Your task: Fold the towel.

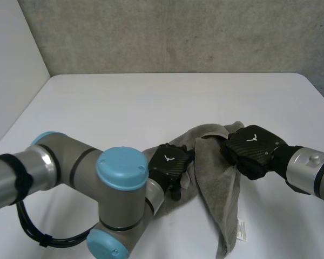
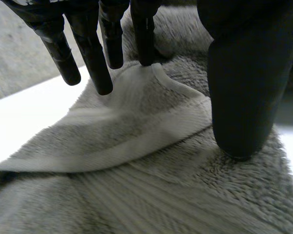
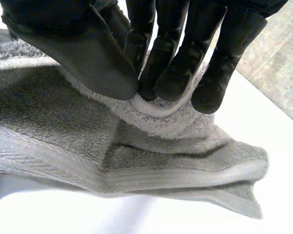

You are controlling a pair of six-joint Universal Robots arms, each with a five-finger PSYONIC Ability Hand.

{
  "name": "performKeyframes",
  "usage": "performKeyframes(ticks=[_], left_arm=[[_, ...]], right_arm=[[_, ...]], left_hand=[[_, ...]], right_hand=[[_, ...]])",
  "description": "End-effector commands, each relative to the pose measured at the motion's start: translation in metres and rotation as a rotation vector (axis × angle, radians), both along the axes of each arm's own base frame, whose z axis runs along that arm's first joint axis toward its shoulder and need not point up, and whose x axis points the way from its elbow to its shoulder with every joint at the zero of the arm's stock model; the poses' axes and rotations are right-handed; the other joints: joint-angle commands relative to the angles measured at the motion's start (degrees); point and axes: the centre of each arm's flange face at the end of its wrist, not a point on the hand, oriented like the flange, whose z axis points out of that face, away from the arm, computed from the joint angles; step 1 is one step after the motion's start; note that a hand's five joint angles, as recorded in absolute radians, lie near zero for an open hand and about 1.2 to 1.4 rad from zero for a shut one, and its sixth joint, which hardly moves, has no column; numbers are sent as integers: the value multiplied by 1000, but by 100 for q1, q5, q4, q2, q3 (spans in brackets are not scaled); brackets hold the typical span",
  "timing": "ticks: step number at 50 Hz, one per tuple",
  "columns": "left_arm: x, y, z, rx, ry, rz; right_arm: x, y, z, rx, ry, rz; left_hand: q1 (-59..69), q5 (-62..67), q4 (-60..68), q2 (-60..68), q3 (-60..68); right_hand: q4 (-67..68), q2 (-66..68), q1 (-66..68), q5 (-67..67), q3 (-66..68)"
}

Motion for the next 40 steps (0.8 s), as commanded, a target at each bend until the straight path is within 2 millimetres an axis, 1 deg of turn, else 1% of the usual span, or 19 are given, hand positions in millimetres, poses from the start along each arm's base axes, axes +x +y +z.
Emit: performKeyframes(ticks=[1,5,7,13,15,16,18,19,21,22,24,30,32,33,35,36,38,39,40], left_arm=[[-12,-4,-4,5,-5,-7],[-15,-7,-5,-2,0,-7],[-18,-9,-6,-6,2,-6],[-21,-12,-10,-8,0,-8],[-23,-14,-11,-12,5,-8],[-23,-14,-11,-12,5,-8],[-26,-16,-9,-20,14,-12],[-26,-16,-9,-20,14,-12],[-28,-18,-6,-28,21,-14],[-28,-18,-6,-28,21,-14],[-28,-19,-2,-34,24,-11],[-28,-25,9,-78,12,-7],[-23,-35,28,-145,-9,14],[-23,-35,28,-145,-9,15],[-7,-51,57,-222,-26,83],[-7,-51,58,-222,-26,83],[6,-54,94,-286,-24,128],[6,-54,94,-287,-24,128],[11,-50,111,-307,-16,131]], right_arm=[[-2,1,-1,22,-16,13],[-2,4,-3,33,-25,30],[-2,6,-4,44,-32,42],[-1,7,-6,51,-33,46],[-4,6,-7,55,-33,36],[-4,6,-7,55,-33,36],[-5,4,-8,55,-33,32],[-5,4,-8,55,-33,32],[-6,3,-8,51,-33,28],[-6,3,-8,51,-33,28],[-5,0,-6,37,-34,28],[-5,-7,3,-2,-34,20],[-6,-15,14,-42,-35,6],[-6,-16,14,-42,-35,6],[-5,-23,26,-91,-42,1],[-5,-23,26,-91,-42,1],[-5,-26,51,-171,-56,-5],[-5,-26,51,-171,-56,-5],[-8,-26,67,-217,-60,-14]], left_hand=[[439,433,449,443,-468],[1028,1022,1038,1032,121],[1631,1625,1641,1634,724],[1970,1964,1980,1974,1064],[2874,2868,2883,2877,1967],[2879,2873,2888,2882,1972],[3699,3692,3708,3702,2792],[3703,3697,3713,3706,2796],[4623,4617,4633,4627,3717],[4628,4622,4638,4631,3721],[5832,5826,5841,5835,4925],[5837,5831,5847,5840,4930],[5837,5831,5847,5840,4930],[5837,5831,5847,5840,4930],[5837,5831,5847,5840,4930],[5837,5831,5847,5840,4930],[5837,5831,5847,5840,4930],[5837,5831,5847,5840,4930],[5837,5831,5847,5840,4930]], right_hand=[[218,445,409,243,274],[218,445,409,243,274],[218,445,409,243,274],[218,445,409,243,274],[218,445,409,243,274],[218,445,409,243,274],[218,445,409,243,274],[218,445,409,243,274],[218,445,409,243,274],[218,445,409,243,274],[218,445,409,243,274],[218,445,409,243,274],[218,445,409,243,274],[218,445,409,243,274],[218,445,409,243,274],[218,445,409,243,274],[218,445,409,243,274],[218,445,409,243,274],[218,445,409,243,274]])
